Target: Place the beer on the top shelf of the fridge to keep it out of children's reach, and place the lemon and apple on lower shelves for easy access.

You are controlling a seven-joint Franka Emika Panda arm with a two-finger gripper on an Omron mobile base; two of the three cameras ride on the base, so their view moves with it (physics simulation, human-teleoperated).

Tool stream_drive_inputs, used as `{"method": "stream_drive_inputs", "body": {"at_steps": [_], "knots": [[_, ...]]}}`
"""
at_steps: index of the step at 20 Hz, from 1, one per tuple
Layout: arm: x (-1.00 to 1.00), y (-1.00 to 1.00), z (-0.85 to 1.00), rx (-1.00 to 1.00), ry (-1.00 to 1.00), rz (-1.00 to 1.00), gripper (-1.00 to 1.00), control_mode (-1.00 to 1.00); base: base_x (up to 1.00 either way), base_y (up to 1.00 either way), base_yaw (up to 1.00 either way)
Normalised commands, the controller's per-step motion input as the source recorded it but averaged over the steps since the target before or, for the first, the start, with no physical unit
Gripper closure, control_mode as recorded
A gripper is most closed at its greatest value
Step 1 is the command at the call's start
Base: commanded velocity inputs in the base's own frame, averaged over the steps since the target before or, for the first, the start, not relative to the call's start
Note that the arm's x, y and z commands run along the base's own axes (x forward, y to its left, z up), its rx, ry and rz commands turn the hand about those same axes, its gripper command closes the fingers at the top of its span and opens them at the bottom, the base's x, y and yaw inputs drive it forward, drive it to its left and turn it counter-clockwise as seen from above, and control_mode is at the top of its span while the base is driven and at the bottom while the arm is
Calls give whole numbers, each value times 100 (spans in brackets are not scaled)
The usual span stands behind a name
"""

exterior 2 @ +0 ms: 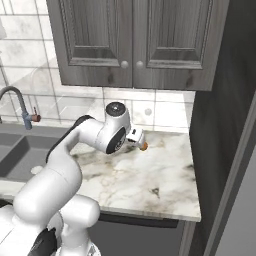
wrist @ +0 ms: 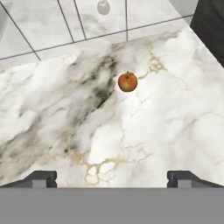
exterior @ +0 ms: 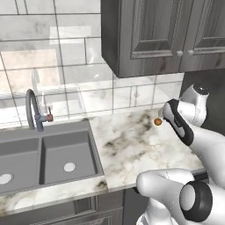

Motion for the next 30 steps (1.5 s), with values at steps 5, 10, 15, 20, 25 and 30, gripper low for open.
{"method": "stream_drive_inputs", "body": {"at_steps": [5, 10, 15, 20, 25, 30], "knots": [[26, -1, -26, 5, 0, 0, -100, -100, 0, 0, 0], [29, -3, -28, 4, 0, 0, -100, -100, 0, 0, 0], [34, -4, -30, 2, 0, 0, -100, -100, 0, 0, 0], [41, -10, -30, 0, 0, 0, -100, -100, 0, 0, 0], [41, -14, -26, 0, 1, 0, -100, -100, 0, 0, 0], [38, -12, -18, 0, 1, 0, -100, -100, 0, 0, 0]]}}
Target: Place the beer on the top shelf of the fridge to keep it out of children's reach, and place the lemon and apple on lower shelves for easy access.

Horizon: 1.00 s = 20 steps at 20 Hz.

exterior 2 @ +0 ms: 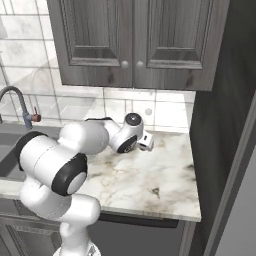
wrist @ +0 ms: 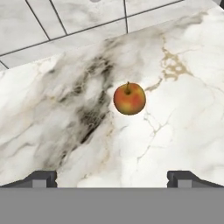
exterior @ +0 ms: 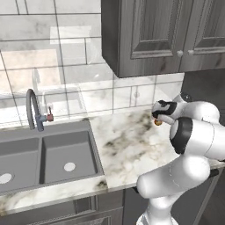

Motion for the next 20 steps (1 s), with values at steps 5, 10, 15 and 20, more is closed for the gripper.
{"method": "stream_drive_inputs", "body": {"at_steps": [5, 10, 15, 20], "knots": [[38, -18, -18, 1, 0, 0, -100, -100, 0, 0, 0], [38, -18, -23, 1, 0, 0, -100, -100, 0, 0, 0], [31, -4, -24, 0, 0, 0, -100, -100, 0, 0, 0], [24, 0, -24, 0, 0, 0, -100, -100, 0, 0, 0]]}}
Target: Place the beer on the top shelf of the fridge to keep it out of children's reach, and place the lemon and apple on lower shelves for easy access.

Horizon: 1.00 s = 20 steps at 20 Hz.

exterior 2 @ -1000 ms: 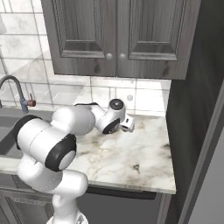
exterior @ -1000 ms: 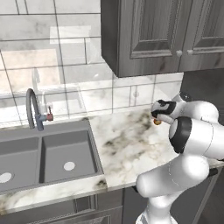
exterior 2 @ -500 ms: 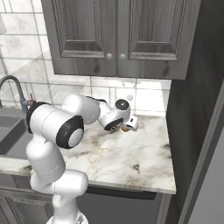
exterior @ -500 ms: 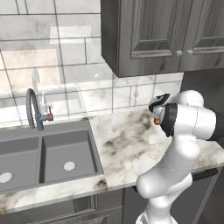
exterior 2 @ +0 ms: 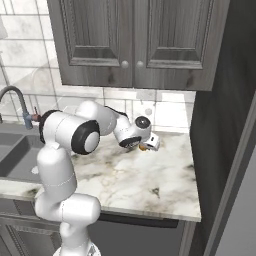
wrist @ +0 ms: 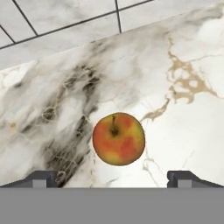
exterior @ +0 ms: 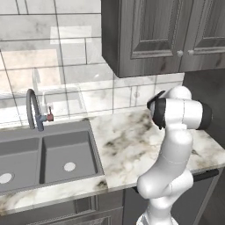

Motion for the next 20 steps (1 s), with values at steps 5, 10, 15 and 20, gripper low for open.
{"method": "stream_drive_inputs", "body": {"at_steps": [5, 10, 15, 20], "knots": [[25, 0, -21, 0, 0, 0, -100, -100, 0, 0, 0], [29, 0, -18, 0, 0, 0, -100, -100, 0, 0, 0], [32, 0, -14, 0, 0, 0, -100, -100, 0, 0, 0], [21, 0, -20, 0, 4, 0, 100, -100, 0, 0, 0]]}}
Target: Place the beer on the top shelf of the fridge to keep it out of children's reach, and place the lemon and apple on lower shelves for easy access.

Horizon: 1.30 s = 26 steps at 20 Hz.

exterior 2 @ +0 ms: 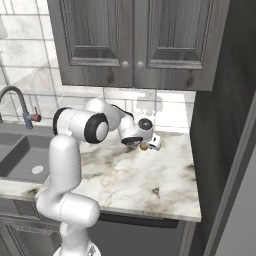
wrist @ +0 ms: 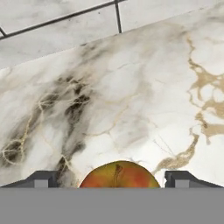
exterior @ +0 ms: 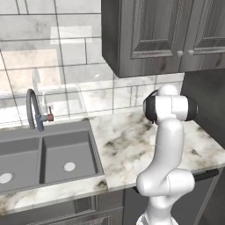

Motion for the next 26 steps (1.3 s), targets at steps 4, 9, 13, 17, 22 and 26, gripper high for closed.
{"method": "stream_drive_inputs", "body": {"at_steps": [4, 9, 13, 17, 22, 26], "knots": [[3, 0, -28, 0, 13, 0, 100, -100, 0, 0, 0], [-8, 0, -34, 0, 18, 0, 100, -100, 0, 0, 0], [-75, 0, -26, 0, -10, 0, 100, -100, 0, 0, 0], [-100, 0, 12, 0, -35, 7, 100, -100, 0, 0, 0], [-100, 9, 45, -5, -21, 13, 100, -100, 0, 0, 0], [-100, 5, 87, -10, -2, 13, 100, -100, 0, 0, 0]]}}
